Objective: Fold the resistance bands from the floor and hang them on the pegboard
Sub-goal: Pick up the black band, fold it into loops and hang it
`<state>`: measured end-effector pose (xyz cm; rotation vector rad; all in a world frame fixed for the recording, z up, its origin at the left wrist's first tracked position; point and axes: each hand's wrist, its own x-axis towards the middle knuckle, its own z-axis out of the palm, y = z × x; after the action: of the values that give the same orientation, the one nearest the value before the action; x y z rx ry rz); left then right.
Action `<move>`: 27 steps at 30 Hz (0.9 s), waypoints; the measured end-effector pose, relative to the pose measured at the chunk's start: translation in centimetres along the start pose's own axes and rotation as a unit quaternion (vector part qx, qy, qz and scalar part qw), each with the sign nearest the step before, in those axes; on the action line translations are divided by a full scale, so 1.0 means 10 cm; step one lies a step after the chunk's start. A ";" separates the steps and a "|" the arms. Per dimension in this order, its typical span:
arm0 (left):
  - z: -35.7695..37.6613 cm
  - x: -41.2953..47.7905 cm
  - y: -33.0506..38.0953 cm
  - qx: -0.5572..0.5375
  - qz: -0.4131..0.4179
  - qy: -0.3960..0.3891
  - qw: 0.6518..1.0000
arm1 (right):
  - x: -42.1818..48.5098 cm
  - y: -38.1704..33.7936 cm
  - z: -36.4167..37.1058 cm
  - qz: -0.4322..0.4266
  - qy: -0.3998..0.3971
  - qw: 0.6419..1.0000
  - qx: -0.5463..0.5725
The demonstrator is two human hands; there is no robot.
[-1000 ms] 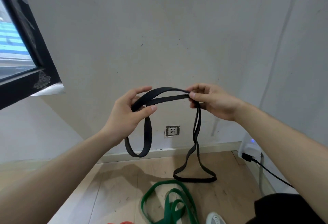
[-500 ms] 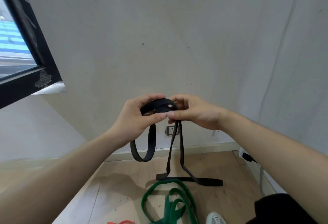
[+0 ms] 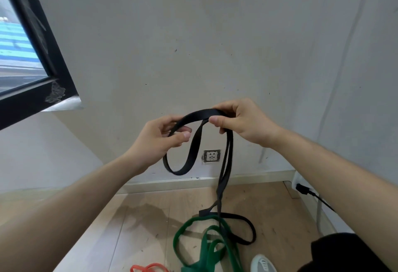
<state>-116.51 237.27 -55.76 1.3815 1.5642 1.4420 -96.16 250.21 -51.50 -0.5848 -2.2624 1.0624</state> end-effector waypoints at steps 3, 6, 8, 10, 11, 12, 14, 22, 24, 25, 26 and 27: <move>-0.09 0.02 -0.14 0.046 -0.027 0.003 0.999 | -0.02 0.00 -0.07 0.001 0.016 1.000 0.011; -0.15 0.02 -0.26 0.107 -0.054 -0.002 0.993 | -0.02 0.02 -0.11 0.000 0.048 0.999 0.023; -0.16 0.01 -0.33 0.142 -0.076 -0.006 0.987 | -0.01 0.05 -0.14 -0.001 0.067 0.997 0.023; -0.17 0.01 -0.36 0.161 -0.100 -0.001 0.982 | -0.01 0.07 -0.14 -0.012 0.072 0.997 0.013; -0.17 0.02 -0.36 0.158 -0.112 0.001 0.981 | -0.01 0.09 -0.15 -0.015 0.073 0.997 0.005; -0.18 0.03 -0.36 0.144 -0.125 0.004 0.982 | -0.02 0.11 -0.16 -0.017 0.074 0.997 -0.004; -0.19 0.05 -0.34 0.082 -0.146 0.016 0.986 | -0.01 0.16 -0.18 -0.018 0.073 0.997 -0.027; -0.26 0.09 -0.21 -0.159 -0.137 0.009 0.978 | -0.04 0.43 -0.24 0.033 0.044 0.994 -0.089; -0.25 0.08 -0.18 -0.188 -0.131 -0.016 0.973 | -0.04 0.46 -0.24 0.045 0.045 0.994 -0.094; -0.24 0.08 -0.17 -0.192 -0.130 -0.024 0.972 | -0.04 0.47 -0.24 0.048 0.046 0.993 -0.097; -0.23 0.08 -0.16 -0.187 -0.127 -0.030 0.974 | -0.04 0.47 -0.24 0.051 0.047 0.993 -0.098; -0.22 0.08 -0.15 -0.174 -0.125 -0.032 0.976 | -0.04 0.48 -0.24 0.053 0.050 0.992 -0.099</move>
<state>-119.19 237.53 -56.50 0.9804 1.3126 1.4194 -93.54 254.13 -54.20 -0.8292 -2.2846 0.8437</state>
